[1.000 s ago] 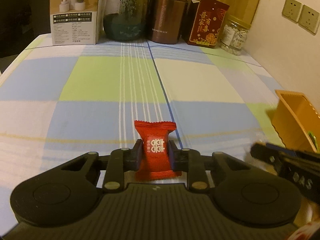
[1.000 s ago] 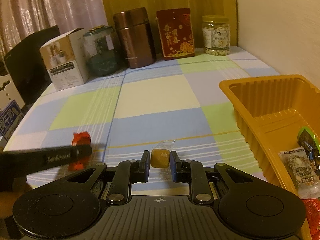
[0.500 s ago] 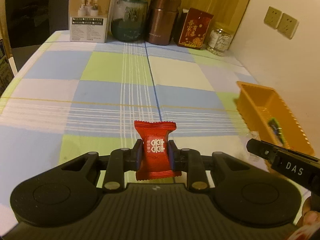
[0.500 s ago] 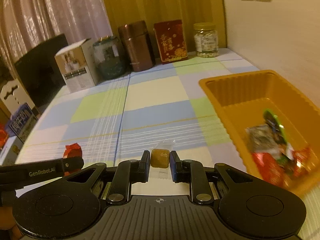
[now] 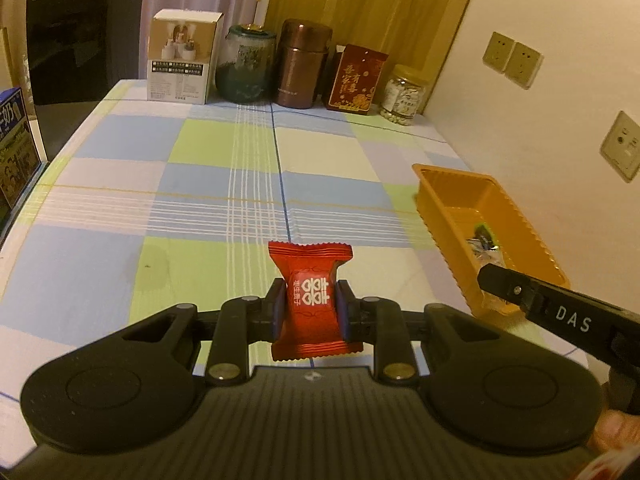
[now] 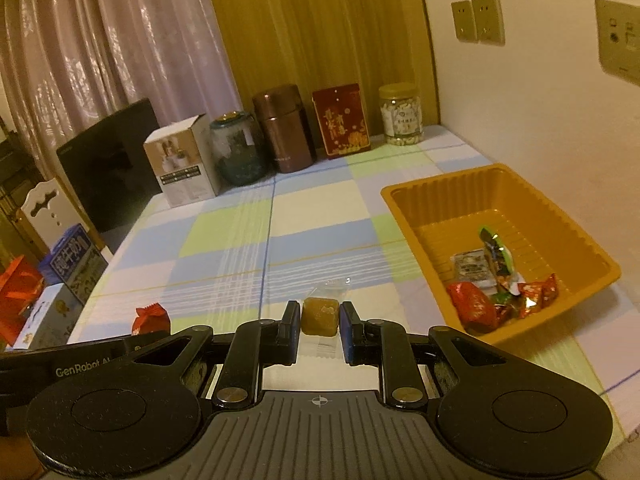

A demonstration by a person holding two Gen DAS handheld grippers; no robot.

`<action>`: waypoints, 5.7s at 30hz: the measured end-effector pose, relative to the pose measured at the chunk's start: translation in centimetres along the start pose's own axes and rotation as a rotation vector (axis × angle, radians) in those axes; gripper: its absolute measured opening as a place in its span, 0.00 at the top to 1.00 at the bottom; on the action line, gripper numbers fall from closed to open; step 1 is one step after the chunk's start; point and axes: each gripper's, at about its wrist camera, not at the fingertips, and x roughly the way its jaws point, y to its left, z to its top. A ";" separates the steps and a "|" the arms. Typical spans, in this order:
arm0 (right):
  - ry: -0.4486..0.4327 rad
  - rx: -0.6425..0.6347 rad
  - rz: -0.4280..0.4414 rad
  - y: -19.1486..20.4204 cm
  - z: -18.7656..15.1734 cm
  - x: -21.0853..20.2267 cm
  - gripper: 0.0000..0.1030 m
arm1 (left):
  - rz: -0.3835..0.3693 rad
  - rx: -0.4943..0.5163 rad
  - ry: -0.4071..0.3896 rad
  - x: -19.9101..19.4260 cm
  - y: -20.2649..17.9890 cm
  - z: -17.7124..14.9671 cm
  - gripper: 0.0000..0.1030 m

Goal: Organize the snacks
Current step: 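Carry the red candy and amber candy over the orange tray with both grippers, then open the left gripper to drop the red candy into the tray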

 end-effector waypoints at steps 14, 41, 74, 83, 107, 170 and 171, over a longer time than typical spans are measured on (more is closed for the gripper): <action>-0.015 0.021 -0.030 -2.0 -0.5 -3.3 0.80 | -0.047 0.038 -0.009 -2.4 -2.7 -0.9 0.78; -0.037 0.152 -0.174 -10.6 -0.1 -6.5 0.80 | -0.190 0.136 0.032 0.0 -11.3 -0.4 0.78; -0.039 0.199 -0.223 -17.1 3.3 -3.8 0.80 | -0.264 0.206 0.070 6.5 -18.3 2.6 0.78; -0.036 0.161 -0.211 -17.6 5.2 -1.3 0.80 | -0.265 0.199 0.083 8.8 -18.9 3.8 0.78; 0.010 0.093 -0.186 -20.2 9.8 7.4 0.80 | -0.259 0.215 0.083 17.0 -21.1 8.1 0.78; -0.003 0.142 -0.047 -20.2 12.4 11.4 0.32 | -0.147 0.202 0.071 17.6 -16.7 8.1 0.41; -0.019 0.152 -0.044 -20.4 12.4 11.0 0.31 | -0.143 0.201 0.070 17.4 -16.6 8.0 0.38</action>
